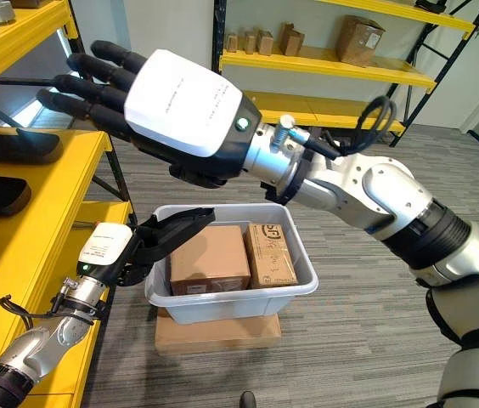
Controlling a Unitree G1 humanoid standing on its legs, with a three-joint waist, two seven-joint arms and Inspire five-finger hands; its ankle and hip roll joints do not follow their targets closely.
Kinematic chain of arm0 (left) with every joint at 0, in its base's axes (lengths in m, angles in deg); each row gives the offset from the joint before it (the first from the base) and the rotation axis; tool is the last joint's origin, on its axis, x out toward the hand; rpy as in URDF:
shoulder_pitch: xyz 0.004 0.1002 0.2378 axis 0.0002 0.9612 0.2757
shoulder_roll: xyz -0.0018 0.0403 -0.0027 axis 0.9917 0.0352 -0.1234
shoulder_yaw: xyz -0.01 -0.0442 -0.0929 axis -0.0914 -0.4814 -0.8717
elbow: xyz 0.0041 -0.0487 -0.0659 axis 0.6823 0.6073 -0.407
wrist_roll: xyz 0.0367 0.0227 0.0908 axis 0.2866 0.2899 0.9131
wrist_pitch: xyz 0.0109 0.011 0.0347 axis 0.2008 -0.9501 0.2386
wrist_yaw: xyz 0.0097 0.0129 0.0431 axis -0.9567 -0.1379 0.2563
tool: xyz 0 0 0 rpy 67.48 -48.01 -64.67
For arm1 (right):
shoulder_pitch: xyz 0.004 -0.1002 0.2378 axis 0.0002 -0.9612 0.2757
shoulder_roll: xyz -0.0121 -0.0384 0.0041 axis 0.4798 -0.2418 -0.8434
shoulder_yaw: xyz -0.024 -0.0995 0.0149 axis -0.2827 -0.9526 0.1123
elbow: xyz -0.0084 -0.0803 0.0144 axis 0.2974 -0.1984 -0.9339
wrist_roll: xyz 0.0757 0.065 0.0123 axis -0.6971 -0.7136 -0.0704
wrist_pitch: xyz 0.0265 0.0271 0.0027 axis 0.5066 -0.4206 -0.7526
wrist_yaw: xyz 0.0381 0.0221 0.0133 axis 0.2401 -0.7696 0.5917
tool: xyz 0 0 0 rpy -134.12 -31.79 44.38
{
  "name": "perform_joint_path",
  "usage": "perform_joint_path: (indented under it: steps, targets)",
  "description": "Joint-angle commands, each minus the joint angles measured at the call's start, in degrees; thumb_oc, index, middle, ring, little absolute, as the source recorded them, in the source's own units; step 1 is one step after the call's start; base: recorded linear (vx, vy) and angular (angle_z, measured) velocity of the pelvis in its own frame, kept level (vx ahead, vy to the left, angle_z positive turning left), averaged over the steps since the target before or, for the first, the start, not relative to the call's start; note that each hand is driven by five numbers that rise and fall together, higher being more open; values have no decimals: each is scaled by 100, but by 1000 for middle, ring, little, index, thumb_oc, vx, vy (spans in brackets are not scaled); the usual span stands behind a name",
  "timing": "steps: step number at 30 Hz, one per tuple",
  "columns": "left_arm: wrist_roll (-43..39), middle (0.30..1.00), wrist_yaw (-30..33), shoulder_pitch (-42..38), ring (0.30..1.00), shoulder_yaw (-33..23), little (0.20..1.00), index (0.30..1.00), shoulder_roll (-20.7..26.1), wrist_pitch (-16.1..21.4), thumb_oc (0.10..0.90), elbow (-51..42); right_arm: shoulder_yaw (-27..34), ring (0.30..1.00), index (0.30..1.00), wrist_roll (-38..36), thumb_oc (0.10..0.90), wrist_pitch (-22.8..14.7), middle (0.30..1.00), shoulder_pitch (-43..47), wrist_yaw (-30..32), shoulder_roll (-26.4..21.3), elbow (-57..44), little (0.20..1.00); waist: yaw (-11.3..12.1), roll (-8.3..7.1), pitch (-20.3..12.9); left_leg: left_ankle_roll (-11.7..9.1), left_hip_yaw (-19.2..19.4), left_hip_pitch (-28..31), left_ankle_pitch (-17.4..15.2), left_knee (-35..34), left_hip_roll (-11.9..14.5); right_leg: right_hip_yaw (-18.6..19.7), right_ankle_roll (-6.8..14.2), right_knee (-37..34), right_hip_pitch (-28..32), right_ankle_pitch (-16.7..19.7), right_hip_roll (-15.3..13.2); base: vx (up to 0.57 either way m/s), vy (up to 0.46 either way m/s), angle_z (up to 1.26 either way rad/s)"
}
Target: Move parts from the plastic box to the shelf.
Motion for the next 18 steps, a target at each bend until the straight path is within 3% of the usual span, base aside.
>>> perform_joint_path:
  steps: [1, 10, 12, 13, 18]
  targets:
    - [-126, 300, 478, -635, 300, -706, 300, 300, 96, 122, 400, -260, 628, 1000, 1000, -581, 900, 300, 1000, -232, 172, -353, -173, 1000, 100, 110, -598, 4, -135, 663, -783, -42, 198, 157, 478, 163, -92, -74, -352, -4, -11, -12]
    - [-287, 300, 523, -350, 300, -1682, 300, 300, -13, 11, 400, -810, 2521, 1000, 1000, -834, 900, 405, 1000, -2787, -127, -103, -803, 1000, 16, 273, -491, -9, -110, 565, -736, -42, 186, 182, 461, 145, -196, -64, -346, -6, -7, -2]
    - [-336, 300, 521, -310, 300, -1798, 300, 300, -64, 19, 400, -946, 2703, 1000, 1000, -880, 900, 427, 1000, -3114, -137, 19, -764, 1000, 10, 291, -470, -9, -111, 544, -726, -42, 184, 187, 455, 150, -213, -65, -342, -13, -24, -4]
    - [-421, 300, 511, -161, 300, -2077, 300, 300, -123, 46, 400, -1196, 3127, 1000, 1000, -833, 900, 493, 1000, -3727, -109, 177, -717, 1000, -1, 339, -436, -12, -122, 503, -716, -42, 185, 200, 446, 153, -252, -70, -337, -8, -25, -4]
    - [-634, 300, 489, 219, 300, -2623, 300, 300, -412, 96, 400, -1738, 3797, 1000, 1000, -556, 900, 605, 1000, -4631, 83, 768, -615, 1000, 23, 471, -384, -11, -131, 448, -687, -42, 190, 193, 425, 182, -314, -121, -312, 4, -38, -7]
